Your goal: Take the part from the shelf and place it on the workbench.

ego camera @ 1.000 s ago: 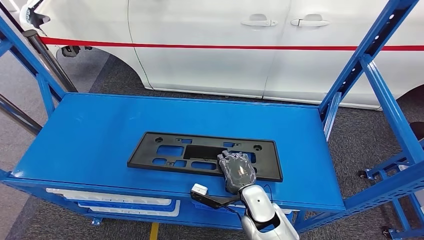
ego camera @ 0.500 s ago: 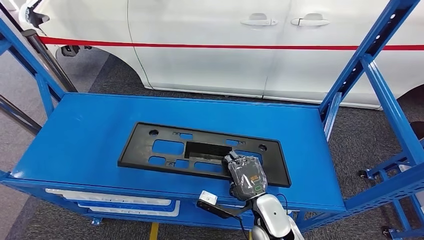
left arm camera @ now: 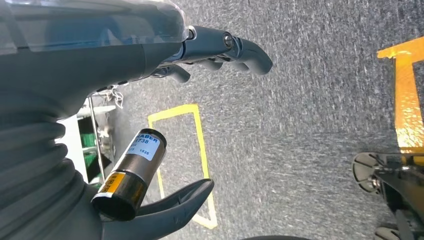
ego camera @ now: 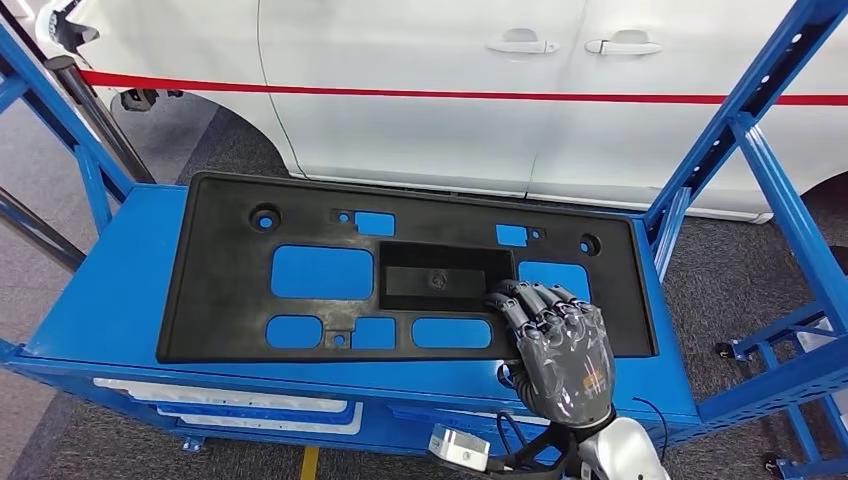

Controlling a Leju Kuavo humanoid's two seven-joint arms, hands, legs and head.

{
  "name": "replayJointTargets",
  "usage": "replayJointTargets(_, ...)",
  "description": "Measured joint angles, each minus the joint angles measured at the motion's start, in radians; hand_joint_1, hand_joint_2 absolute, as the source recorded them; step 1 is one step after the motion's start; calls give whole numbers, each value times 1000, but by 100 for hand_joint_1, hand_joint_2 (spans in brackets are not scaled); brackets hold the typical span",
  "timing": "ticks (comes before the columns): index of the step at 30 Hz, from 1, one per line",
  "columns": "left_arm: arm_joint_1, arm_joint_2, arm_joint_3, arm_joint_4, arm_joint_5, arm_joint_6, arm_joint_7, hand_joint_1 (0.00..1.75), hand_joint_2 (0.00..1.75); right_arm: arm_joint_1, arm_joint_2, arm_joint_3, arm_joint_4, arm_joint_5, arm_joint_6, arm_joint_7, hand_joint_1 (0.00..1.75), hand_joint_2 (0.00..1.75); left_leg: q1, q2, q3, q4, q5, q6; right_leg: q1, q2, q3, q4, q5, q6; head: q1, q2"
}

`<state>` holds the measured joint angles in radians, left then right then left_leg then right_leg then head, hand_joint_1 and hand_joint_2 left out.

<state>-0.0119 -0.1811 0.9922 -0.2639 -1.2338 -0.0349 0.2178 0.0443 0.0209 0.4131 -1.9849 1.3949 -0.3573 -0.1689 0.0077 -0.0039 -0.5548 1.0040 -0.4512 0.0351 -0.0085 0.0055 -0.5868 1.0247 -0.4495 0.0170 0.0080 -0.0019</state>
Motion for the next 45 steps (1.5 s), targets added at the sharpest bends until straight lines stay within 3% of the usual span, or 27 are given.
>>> replayJointTargets(2, 1, -1, 0, 0, -4, -2, -1, 0, 175, 11, -14, 15, -32, -9, 7, -6, 175, 175, 7, 4, 2, -16, 13, 8, 1, 0, -23, 58, -51, 6, 1, 0)
replayJointTargets(4, 1, -1, 0, 0, -7, -3, 1, 0, 175, 20, -28, 30, -54, -19, 12, -13, 175, 175, 6, 8, -5, -16, 17, 12, -3, 0, -72, 184, -127, 12, 2, 0)
replayJointTargets(5, 2, -1, 0, 0, -9, -4, 5, 0, 175, 25, -35, 38, -61, -30, 19, -16, 175, 175, 6, 8, -9, -14, 17, 11, -5, -1, -92, 240, -150, 15, 2, 0)
replayJointTargets(6, 2, -1, 0, 0, -11, -6, 10, 0, 175, 28, -43, 46, -69, -47, 29, -20, 175, 175, 6, 9, -14, -11, 18, 10, -9, -1, -97, 266, -154, 18, 2, 0)
replayJointTargets(7, 2, -1, 1, 0, -13, -8, 16, 0, 175, 30, -51, 56, -77, -67, 40, -24, 175, 175, 7, 9, -18, -7, 19, 9, -12, -2, -83, 251, -137, 21, 2, 0)
replayJointTargets(9, 2, -1, 3, 0, -15, -11, 26, 0, 175, 30, -64, 78, -95, -99, 58, -30, 175, 175, 10, 8, -28, 5, 20, 2, -20, -4, -7, 123, -85, 25, 2, 0)
replayJointTargets(11, 1, -1, 4, 0, -16, -12, 30, 0, 175, 32, -72, 99, -110, -110, 66, -33, 175, 175, 10, 6, -35, 16, 20, -11, -18, -1, 49, 28, -53, 19, 2, 0)
replayJointTargets(15, 1, 0, 5, 0, -17, -13, 33, 0, 175, 32, -81, 125, -129, -117, 71, -33, 175, 175, 9, 2, -46, 25, 24, -41, -13, 1, 42, 9, -42, -17, 1, 0)
replayJointTargets(16, 1, 0, 5, 0, -18, -15, 36, 0, 175, 31, -82, 129, -132, -128, 77, -34, 175, 175, 10, 2, -55, 42, 5, -46, -14, 0, 36, 7, -35, -27, 1, 0)
replayJointTargets(18, 0, 0, 9, 0, -21, -21, 46, 0, 175, 30, -86, 137, -134, -165, 98, -38, 175, 175, 14, 2, -90, 133, -75, -53, -13, -4, 19, 6, -19, -42, 0, 0)
replayJointTargets(20, -1, 0, 17, 0, -25, -29, 58, 0, 175, 30, -90, 145, -135, -198, 124, -40, 175, 175, 14, 2, -127, 259, -152, -57, -8, -5, -3, 7, -4, -47, 0, 0)
replayJointTargets(21, -1, 0, 20, 0, -28, -34, 65, 0, 175, 30, -93, 149, -136, -206, 133, -39, 175, 175, 14, 2, -130, 295, -166, -58, -5, -6, -15, 9, 4, -47, 0, 0)
replayJointTargets(22, -2, 2, 21, 0, -34, -39, 72, 0, 175, 30, -96, 153, -137, -210, 141, -36, 175, 175, 14, 2, -113, 292, -159, -56, -3, -6, -26, 10, 11, -47, 0, 0)
replayJointTargets(23, -2, 3, 22, 0, -41, -45, 77, 0, 175, 29, -99, 157, -138, -212, 147, -32, 175, 175, 13, 2, -77, 251, -138, -52, -1, -6, -36, 12, 19, -46, 0, 0)
replayJointTargets(25, -2, 11, 22, 0, -58, -57, 80, 0, 175, 26, -103, 164, -141, -215, 154, -23, 175, 175, 9, 3, 26, 105, -100, -40, 2, -6, -52, 16, 32, -41, 0, 0)
replayJointTargets(27, -2, 23, 22, -1, -74, -70, 65, 0, 175, 7, -102, 174, -140, -217, 165, -16, 175, 175, 2, 3, 80, 13, -85, -31, 2, -6, -58, 18, 46, -31, 0, 0)
replayJointTargets(30, 0, 58, 22, -1, -95, -101, 16, 0, 175, -54, -80, 209, -112, -220, 173, 1, 175, 175, 0, 5, 72, -6, -64, -19, 0, -5, -62, 11, 65, -13, 0, 0)
replayJointTargets(31, -1, 71, 22, -1, -103, -115, 3, 0, 175, -75, -68, 223, -97, -220, 170, 8, 175, 175, 2, 8, 64, -10, -51, -12, 0, -5, -68, 18, 53, -9, 0, 0)
replayJointTargets(33, -1, 94, 22, 0, -120, -140, -6, 0, 175, -112, -50, 251, -63, -221, 164, 21, 175, 175, 7, 12, 41, -17, -24, 0, -3, -5, -93, 88, -28, -3, 1, 0)
replayJointTargets(35, 1, 113, 20, 0, -141, -151, 6, 0, 175, -135, -39, 272, -34, -221, 160, 29, 175, 175, 7, 13, 12, -16, 0, 3, -6, -5, -121, 209, -122, 3, 2, 0)
replayJointTargets(36, 3, 119, 17, 0, -153, -152, 13, 0, 175, -142, -36, 281, -24, -222, 159, 33, 175, 175, 7, 13, -3, -14, 11, 1, -8, -5, -124, 256, -140, 6, 2, 0)
replayJointTargets(37, 5, 122, 13, 0, -165, -152, 17, 0, 175, -146, -34, 287, -16, -224, 158, 37, 175, 175, 7, 13, -19, -11, 22, -1, -9, -5, -111, 273, -133, 8, 1, 0)
replayJointTargets(39, 8, 126, 3, 0, -183, -152, 16, 0, 175, -151, -33, 295, -5, -226, 158, 46, 175, 175, 7, 13, -48, -1, 38, -8, -11, -6, -35, 203, -85, 9, 1, 0)
replayJointTargets(41, 11, 128, -4, 0, -191, -153, 14, 0, 175, -155, -30, 301, 3, -227, 158, 50, 175, 175, 6, 12, -70, 13, 50, -18, -10, -5, 58, 72, -74, 2, 1, 0)
replayJointTargets(42, 12, 129, -6, 1, -191, -155, 14, 0, 175, -157, -29, 304, 7, -227, 159, 51, 175, 175, 6, 12, -76, 18, 55, -24, -7, -4, 82, 28, -80, -4, 1, 0)
replayJointTargets(43, 12, 129, -6, 2, -190, -157, 14, 0, 175, -157, -28, 307, 11, -227, 159, 51, 175, 175, 5, 12, -80, 19, 62, -31, -3, -3, 89, 8, -86, -11, 1, 0)
replayJointTargets(45, 13, 130, -6, 3, -185, -160, 16, 0, 175, -157, -27, 311, 16, -230, 159, 51, 175, 175, 8, 11, -84, 19, 73, -46, -1, -4, 78, 4, -73, -29, 3, 0)
